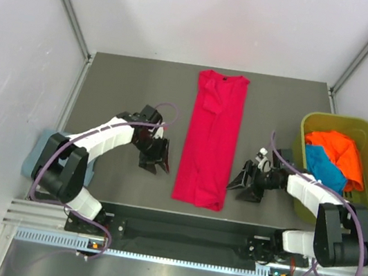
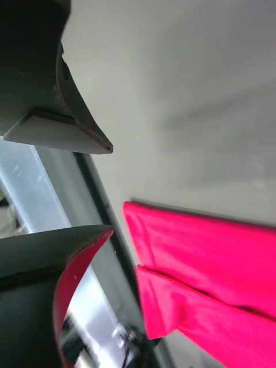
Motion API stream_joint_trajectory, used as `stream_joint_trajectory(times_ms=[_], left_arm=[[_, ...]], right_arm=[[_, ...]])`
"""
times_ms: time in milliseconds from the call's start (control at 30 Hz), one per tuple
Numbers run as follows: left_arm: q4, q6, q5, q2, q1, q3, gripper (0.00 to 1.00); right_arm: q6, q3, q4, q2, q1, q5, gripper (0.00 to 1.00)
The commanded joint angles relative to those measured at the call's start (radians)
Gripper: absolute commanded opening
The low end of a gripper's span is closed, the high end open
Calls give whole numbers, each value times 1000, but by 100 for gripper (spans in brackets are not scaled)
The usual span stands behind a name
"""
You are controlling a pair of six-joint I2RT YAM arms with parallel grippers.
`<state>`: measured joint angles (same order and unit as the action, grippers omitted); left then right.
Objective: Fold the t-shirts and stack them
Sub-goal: Fold the tshirt
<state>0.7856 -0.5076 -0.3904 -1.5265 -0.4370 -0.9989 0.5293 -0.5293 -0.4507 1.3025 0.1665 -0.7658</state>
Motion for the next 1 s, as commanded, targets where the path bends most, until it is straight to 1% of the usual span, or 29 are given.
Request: stream_joint_trajectory(times_ms=[0,200,367,567,667,867,967], left_arm=[[-86,-83,-156,29,20,74,57],[-152,-124,-194,-41,26,134,56],[-246,-180,-219,-109,26,137,54],[-253,-197,-226,-153,18,141,51],[-259,-207,-234,-165,1,144,49],[-287,-227,-229,-175,-49,152,48],[-330,-244,-223,-181,-74,169,49]], right_arm=[[66,35,72,-13,2,-23,65],[75,23,61,63,19,25,58],[86,31,66,84,73,56,57],[127,48,99,96,128,74,57],[138,45,110,116,145,82,57],[161,43,122,127,174,102,56],[172,45,136,132,197,115,54]])
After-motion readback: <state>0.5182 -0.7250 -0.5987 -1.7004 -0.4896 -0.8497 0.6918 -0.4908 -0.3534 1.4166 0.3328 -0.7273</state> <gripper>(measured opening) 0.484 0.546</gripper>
